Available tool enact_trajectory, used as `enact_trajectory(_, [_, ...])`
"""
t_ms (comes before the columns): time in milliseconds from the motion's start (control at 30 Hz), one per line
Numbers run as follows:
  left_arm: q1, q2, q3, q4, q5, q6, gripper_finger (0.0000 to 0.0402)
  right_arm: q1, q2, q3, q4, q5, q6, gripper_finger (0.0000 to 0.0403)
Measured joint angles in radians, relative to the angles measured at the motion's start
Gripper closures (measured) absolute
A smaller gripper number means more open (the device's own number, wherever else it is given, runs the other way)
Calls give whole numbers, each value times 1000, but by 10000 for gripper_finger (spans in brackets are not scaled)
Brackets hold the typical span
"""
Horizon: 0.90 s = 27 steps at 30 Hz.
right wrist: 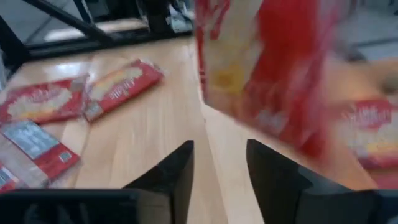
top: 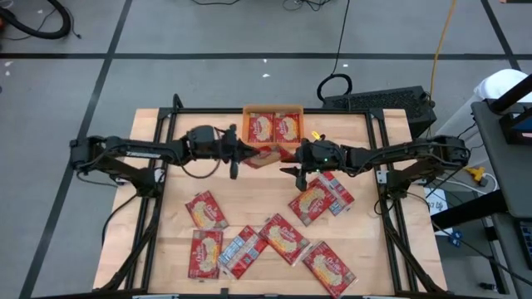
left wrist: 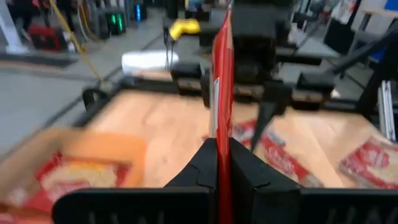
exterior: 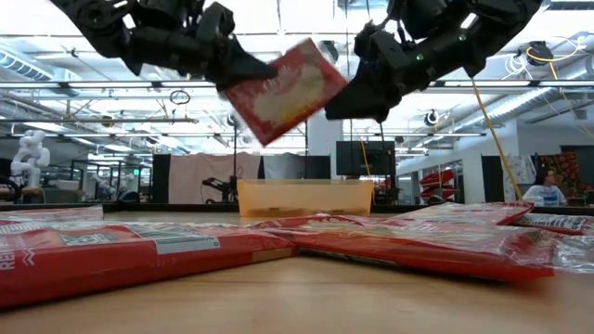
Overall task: Sort popcorn bags into baskets
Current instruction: Put the popcorn pack into the orange bin
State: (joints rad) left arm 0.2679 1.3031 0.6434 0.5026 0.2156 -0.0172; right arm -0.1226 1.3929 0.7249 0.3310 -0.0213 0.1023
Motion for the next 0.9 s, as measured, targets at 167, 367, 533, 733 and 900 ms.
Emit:
enact_trajectory(167, [37, -37, 0, 27, 5, -3, 373, 0, 3, 0, 34, 47, -34, 239])
enact_trajectory(367, [28, 24, -1, 139, 15, -37, 387, 0, 2, 0, 132, 78, -61, 239])
enact_trajectory(533, [9, 60, -26, 328, 16, -68, 388, -9, 2, -16, 193, 81, -65, 238])
enact_trajectory(733, [13, 59, -35, 525, 13, -85, 374, -14, 2, -89, 534, 75, -76, 238])
enact_trajectory(900, [13, 76, -35, 657, 11, -94, 387, -16, 2, -106, 746, 74, -117, 238])
